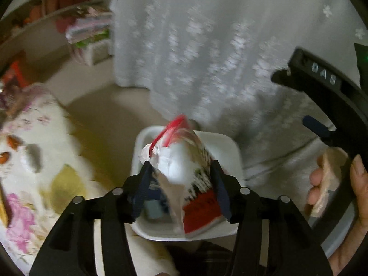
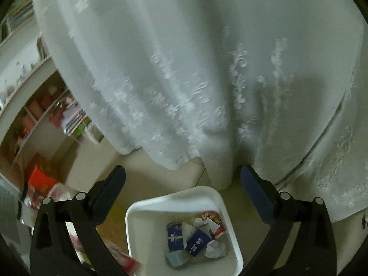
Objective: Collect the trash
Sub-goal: 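Open both grippers over the white bin to drop the wrapper and tissue, then move both grippers back over the table toward the yellow package and tissue roll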
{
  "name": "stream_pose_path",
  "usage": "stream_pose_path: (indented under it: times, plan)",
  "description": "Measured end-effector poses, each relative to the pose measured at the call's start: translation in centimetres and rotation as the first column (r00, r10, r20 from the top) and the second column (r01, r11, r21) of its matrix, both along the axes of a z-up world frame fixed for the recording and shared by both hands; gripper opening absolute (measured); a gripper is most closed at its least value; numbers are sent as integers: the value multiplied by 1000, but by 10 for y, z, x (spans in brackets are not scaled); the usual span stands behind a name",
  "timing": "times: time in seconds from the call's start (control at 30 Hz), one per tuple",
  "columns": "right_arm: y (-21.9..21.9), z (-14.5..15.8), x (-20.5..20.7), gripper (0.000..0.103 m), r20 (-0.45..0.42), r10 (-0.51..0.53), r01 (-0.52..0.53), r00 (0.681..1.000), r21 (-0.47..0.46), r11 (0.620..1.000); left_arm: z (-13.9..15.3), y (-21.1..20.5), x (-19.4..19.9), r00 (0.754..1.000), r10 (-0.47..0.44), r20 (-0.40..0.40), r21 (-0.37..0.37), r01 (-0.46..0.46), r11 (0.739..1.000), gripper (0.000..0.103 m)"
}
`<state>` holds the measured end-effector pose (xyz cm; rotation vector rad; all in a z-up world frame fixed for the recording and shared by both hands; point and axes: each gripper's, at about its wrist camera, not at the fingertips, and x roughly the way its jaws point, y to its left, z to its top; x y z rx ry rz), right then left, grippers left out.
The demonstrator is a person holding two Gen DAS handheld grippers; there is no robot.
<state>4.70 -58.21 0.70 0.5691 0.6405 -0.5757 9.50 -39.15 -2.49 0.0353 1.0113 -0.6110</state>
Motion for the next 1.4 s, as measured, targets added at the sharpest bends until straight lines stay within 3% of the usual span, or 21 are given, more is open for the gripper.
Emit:
stream_pose_path:
  times: [0.23,0.43,0.67,0.7,0.97,1.23,1.4]
  plan:
    - [8,-2,6,96,-1,3,-3,1000,10,1000,7,16,0,999,22,47,23,-23,999,67]
    - [54,3,23,96,-17,105,-106,994,-38,994,10,73,18,985,154,81,72,-160,984,68]
    - [116,-1,49,96,-77,231,-237,970,-82,968,7,143,28,951,290,108,134,-303,944,70]
    - [126,-2,52,96,-86,252,-259,964,-86,962,5,149,30,946,303,111,141,-317,938,76]
    - [201,-17,73,96,-180,415,-439,892,-122,890,-3,219,31,904,402,147,206,-425,881,77]
    - [256,-33,86,96,-249,511,-553,823,-141,821,-23,286,33,851,508,135,272,-525,807,77]
    - [284,-44,94,96,-283,557,-607,781,-132,784,-43,319,40,819,567,87,310,-563,766,77]
